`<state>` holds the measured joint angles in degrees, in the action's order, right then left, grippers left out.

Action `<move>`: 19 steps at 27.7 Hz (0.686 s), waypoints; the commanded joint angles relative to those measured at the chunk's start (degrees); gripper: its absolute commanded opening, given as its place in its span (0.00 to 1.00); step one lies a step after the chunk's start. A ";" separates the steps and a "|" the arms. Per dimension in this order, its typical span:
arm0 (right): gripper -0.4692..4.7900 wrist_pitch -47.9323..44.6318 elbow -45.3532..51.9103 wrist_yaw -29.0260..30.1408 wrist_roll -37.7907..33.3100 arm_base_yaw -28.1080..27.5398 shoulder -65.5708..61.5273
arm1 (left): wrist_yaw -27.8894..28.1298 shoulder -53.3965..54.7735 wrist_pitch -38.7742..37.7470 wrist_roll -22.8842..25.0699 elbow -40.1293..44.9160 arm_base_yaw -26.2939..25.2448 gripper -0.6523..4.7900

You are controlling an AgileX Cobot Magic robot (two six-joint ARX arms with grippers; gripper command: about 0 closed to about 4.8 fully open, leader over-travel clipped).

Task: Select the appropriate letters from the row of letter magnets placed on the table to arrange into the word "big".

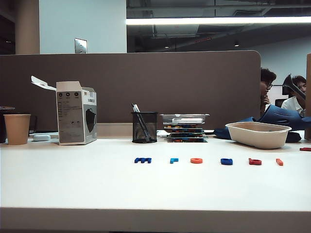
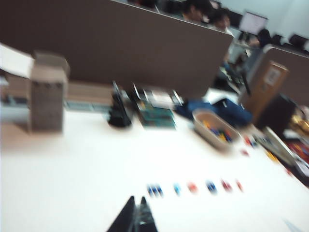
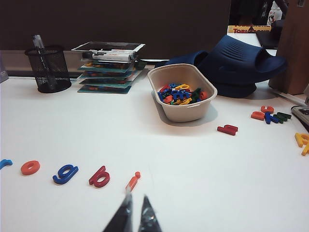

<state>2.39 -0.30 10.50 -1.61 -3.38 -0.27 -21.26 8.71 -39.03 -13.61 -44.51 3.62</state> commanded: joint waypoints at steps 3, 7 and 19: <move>0.13 -0.94 0.26 -0.07 0.09 0.04 0.42 | -7.04 11.76 -10.86 -1.90 -11.43 0.00 0.11; 0.13 -0.94 0.28 -0.09 0.09 0.04 0.42 | -7.91 18.45 -14.34 -5.20 -17.79 4.66 0.11; 0.13 -0.92 0.26 -0.59 0.09 0.00 0.42 | 6.23 36.46 -17.20 -17.38 -27.80 29.88 0.11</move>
<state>2.39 -0.30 10.28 -1.61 -3.40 -0.27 -20.12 43.86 -56.42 -29.65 -71.50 30.52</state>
